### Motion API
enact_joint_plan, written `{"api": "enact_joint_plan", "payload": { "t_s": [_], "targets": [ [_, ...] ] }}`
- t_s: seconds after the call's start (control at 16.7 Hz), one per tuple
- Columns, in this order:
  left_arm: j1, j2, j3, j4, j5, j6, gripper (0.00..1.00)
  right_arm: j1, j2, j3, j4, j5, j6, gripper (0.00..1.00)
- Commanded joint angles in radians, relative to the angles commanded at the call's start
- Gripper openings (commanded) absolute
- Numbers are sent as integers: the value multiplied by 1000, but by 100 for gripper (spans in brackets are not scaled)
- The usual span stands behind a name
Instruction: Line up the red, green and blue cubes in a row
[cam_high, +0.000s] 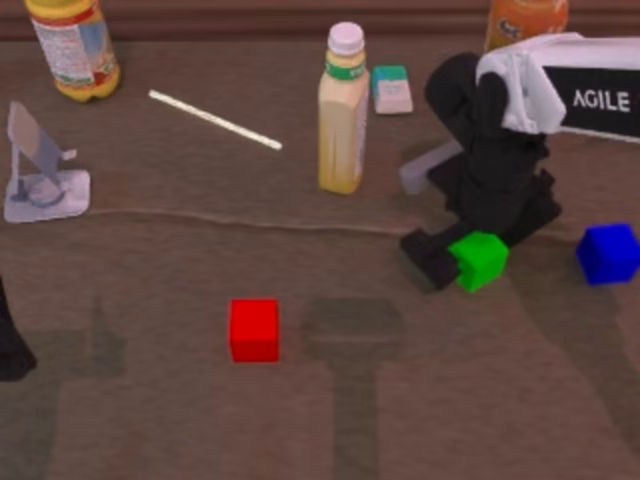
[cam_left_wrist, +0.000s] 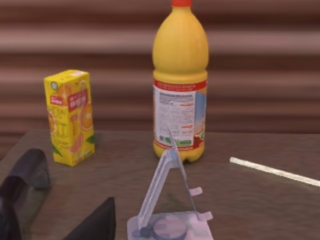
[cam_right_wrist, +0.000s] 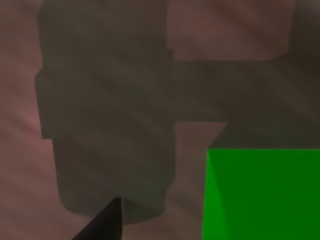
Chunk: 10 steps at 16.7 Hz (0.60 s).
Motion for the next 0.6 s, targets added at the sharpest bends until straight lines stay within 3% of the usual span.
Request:
{"api": "enact_joint_plan", "payload": {
  "t_s": [0.6],
  "targets": [
    [0,0,0,0,0,0,100,0,0,0,0,0,0,2]
  ]
}}
